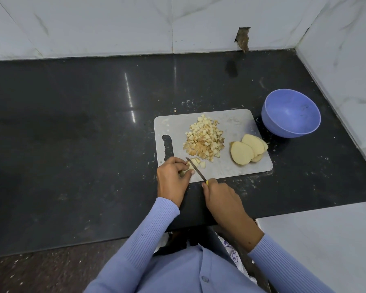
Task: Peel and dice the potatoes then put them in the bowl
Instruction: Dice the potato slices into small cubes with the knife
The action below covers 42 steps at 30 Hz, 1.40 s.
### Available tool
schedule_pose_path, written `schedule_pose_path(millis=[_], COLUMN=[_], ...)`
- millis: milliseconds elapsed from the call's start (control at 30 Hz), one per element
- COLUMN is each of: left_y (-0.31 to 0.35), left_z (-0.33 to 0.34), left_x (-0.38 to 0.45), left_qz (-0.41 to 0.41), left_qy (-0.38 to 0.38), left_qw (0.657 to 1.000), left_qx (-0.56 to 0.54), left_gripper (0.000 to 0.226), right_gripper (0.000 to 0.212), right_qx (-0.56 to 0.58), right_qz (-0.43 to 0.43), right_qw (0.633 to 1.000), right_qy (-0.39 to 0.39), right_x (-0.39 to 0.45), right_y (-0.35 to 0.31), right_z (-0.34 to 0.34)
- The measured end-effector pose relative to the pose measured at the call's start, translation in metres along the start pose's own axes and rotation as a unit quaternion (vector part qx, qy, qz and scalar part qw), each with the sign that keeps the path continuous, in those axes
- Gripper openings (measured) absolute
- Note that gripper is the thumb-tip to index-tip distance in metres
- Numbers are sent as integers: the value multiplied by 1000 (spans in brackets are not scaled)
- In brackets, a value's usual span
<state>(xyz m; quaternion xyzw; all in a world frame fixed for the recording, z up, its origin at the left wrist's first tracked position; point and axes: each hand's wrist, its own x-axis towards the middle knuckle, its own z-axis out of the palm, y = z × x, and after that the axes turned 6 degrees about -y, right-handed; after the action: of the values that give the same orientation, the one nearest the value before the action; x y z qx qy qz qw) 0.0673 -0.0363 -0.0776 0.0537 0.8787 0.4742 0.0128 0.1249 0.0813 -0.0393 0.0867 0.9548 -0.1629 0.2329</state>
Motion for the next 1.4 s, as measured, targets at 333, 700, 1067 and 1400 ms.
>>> schedule_pose_path(millis=[333,700,1067,1400], left_y=[0,-3,2,1], left_z=[-1,-4,-6,-8], left_x=[-1,-6,-2,-3], left_qz=[5,0,-31,-33], left_qy=[-8,11,2,-4], left_qw=[1000,1000,999,999], left_qx=[-2,-17,-24,-34], left_gripper=[14,14,10,11], right_gripper=[27,32,36,29], right_qx=[1,57,-22,-16], right_qz=[39,-25,-4,28], right_qw=[999,997,1000,999], right_qy=[-14,45,1,-16], right_x=[-30,-14,-4,-32], right_y=[25,4,-3,22], right_z=[7,-3,7,9])
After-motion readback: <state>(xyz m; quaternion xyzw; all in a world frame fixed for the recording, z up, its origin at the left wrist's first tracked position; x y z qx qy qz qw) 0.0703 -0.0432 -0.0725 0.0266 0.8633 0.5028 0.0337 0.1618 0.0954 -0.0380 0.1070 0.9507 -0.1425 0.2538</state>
